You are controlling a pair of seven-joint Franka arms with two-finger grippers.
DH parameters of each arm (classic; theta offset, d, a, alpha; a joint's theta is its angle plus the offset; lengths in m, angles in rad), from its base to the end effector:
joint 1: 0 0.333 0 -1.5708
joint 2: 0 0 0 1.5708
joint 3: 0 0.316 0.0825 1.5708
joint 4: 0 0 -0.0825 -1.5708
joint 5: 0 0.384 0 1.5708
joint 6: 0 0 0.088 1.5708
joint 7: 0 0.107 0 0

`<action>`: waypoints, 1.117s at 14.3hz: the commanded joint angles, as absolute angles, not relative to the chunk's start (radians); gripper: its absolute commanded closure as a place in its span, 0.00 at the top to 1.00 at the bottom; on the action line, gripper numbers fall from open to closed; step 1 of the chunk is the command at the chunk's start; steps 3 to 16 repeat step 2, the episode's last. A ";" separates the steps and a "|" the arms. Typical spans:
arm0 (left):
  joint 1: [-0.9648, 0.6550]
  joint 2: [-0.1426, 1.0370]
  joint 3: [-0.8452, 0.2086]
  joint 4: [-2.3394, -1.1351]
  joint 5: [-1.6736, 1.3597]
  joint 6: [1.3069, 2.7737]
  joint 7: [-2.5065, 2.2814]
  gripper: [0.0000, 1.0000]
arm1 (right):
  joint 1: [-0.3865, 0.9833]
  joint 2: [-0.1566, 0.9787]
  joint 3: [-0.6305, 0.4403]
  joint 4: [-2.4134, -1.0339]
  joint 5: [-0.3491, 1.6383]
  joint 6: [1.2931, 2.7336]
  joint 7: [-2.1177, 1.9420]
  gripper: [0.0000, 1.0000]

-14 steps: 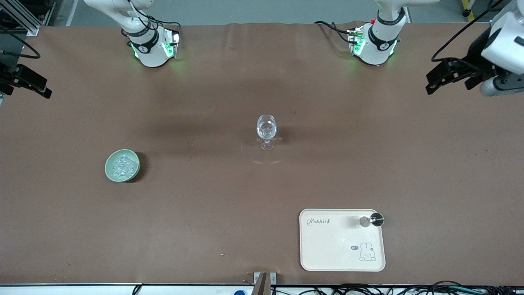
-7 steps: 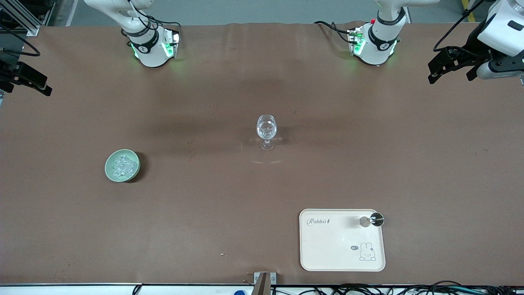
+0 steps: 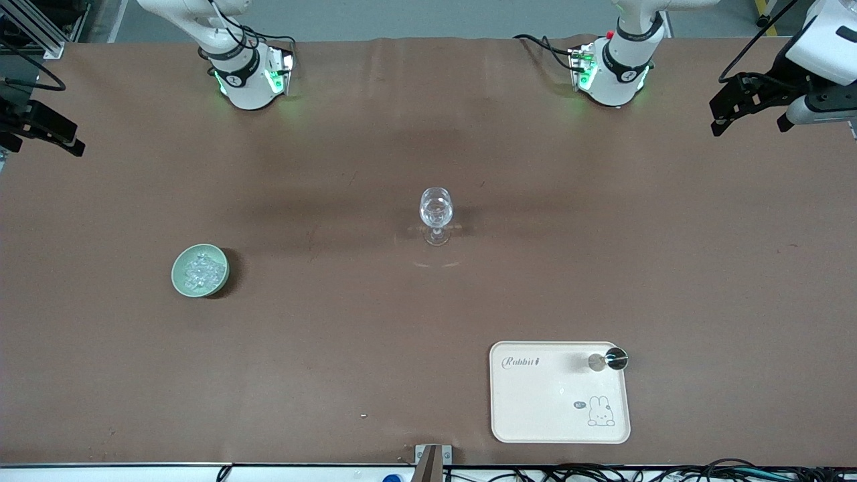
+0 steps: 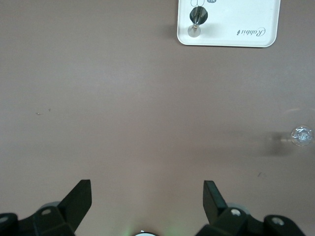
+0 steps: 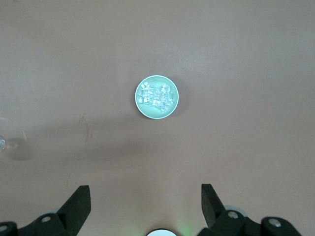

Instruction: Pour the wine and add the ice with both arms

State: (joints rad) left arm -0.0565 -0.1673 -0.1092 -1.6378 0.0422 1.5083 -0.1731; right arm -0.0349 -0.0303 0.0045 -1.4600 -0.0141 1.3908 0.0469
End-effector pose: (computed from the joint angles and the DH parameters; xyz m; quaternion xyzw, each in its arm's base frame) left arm 0.4879 -0.0823 0.6749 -0.9994 -0.0060 -0.0232 0.0266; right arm 0.5249 -0.0176 0.6767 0.9990 -0.0398 -0.0194 0.0072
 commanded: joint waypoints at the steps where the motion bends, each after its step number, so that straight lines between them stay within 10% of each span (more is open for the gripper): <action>1: -0.057 -0.155 -0.106 -1.614 0.049 1.506 -0.169 1.00 | -0.052 -0.060 0.011 -1.494 0.000 1.402 0.029 0.99; 16: -0.057 -0.153 -0.106 -1.614 0.046 1.506 -0.169 1.00 | -0.052 -0.060 0.011 -1.494 0.000 1.404 0.029 0.99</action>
